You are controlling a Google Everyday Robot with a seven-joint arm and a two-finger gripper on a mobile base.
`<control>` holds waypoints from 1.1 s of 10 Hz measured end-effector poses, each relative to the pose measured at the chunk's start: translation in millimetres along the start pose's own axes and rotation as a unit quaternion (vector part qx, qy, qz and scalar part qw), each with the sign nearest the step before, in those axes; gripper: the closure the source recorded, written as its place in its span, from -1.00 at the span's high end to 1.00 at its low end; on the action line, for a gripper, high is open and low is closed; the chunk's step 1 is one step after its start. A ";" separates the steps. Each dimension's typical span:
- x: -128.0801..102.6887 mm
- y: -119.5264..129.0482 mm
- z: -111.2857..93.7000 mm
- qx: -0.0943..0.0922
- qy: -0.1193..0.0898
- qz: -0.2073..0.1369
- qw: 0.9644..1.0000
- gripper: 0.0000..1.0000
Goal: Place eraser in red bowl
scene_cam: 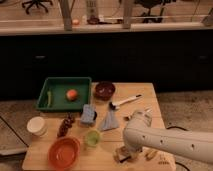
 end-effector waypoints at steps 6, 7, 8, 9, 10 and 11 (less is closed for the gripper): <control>-23.1 -33.7 -24.9 -0.005 -0.035 -0.074 0.997 -1.00; -24.9 -39.1 -29.5 -0.008 -0.045 -0.084 0.995 -1.00; -27.7 -44.1 -33.6 -0.010 -0.054 -0.094 0.994 -1.00; -30.1 -48.1 -37.5 -0.011 -0.061 -0.102 0.993 -1.00; -31.6 -51.0 -40.5 -0.013 -0.066 -0.107 0.992 -1.00; -33.6 -55.3 -44.9 -0.016 -0.075 -0.114 0.991 -1.00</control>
